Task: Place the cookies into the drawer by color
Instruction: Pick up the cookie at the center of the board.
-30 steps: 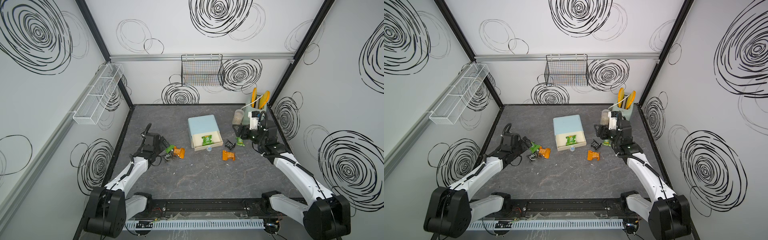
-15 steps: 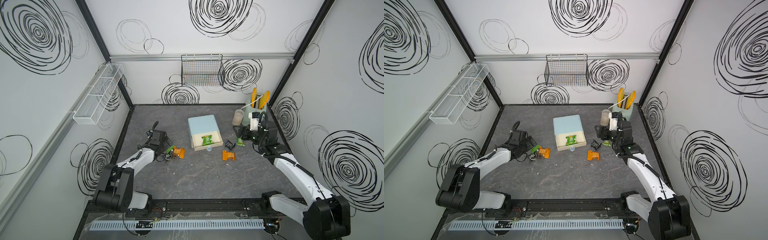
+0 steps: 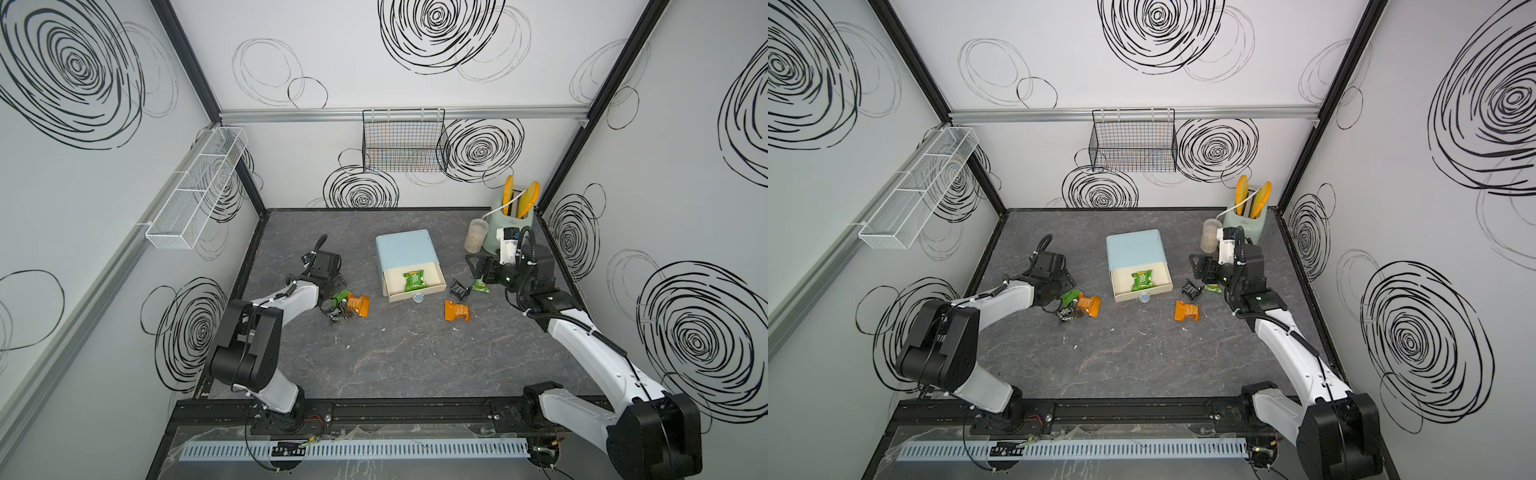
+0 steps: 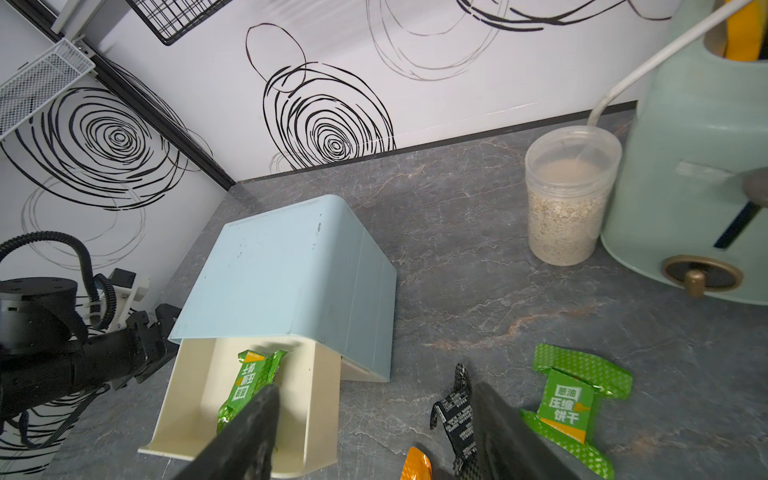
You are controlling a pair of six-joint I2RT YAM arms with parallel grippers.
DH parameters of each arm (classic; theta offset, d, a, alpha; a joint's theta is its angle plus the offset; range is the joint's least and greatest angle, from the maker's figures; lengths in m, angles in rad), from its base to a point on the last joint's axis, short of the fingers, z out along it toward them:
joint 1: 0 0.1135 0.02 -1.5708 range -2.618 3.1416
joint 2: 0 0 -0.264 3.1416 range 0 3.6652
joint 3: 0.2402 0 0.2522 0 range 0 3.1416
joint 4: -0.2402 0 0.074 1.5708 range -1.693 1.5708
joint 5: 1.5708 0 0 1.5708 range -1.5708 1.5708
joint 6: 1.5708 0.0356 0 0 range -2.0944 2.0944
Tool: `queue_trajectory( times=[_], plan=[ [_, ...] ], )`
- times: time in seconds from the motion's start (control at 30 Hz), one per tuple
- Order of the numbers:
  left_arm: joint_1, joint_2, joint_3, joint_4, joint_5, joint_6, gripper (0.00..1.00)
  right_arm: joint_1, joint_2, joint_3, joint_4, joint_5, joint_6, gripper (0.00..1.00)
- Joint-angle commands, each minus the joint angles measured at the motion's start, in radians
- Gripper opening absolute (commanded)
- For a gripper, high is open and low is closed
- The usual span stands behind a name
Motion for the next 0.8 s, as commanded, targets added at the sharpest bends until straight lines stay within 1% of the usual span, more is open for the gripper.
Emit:
queue_trajectory(
  times=[0.0,0.1,0.23,0.43,0.53,0.63,0.77],
  plan=[
    [-0.009,0.037,0.040,-0.025,-0.041,-0.012,0.73,-0.004,-0.025,-0.009,0.003,-0.014,0.006,0.74],
    [-0.010,0.063,0.048,-0.019,-0.042,-0.007,0.73,-0.004,-0.027,-0.013,0.006,-0.021,0.007,0.74],
    [-0.011,0.102,0.066,-0.019,-0.039,0.005,0.64,-0.005,-0.027,-0.014,0.007,-0.021,0.005,0.74],
    [-0.010,0.135,0.066,-0.024,-0.059,0.003,0.63,-0.004,-0.036,-0.012,-0.003,-0.011,-0.001,0.75],
    [-0.010,0.143,0.069,-0.031,-0.066,0.003,0.53,-0.005,-0.037,-0.012,-0.003,-0.011,0.001,0.75],
    [-0.009,0.139,0.063,-0.033,-0.080,0.001,0.46,-0.006,-0.038,-0.013,-0.004,-0.012,0.001,0.75],
    [-0.009,0.127,0.065,-0.041,-0.094,0.001,0.34,-0.006,-0.043,-0.013,-0.007,-0.007,-0.001,0.75]
  ],
)
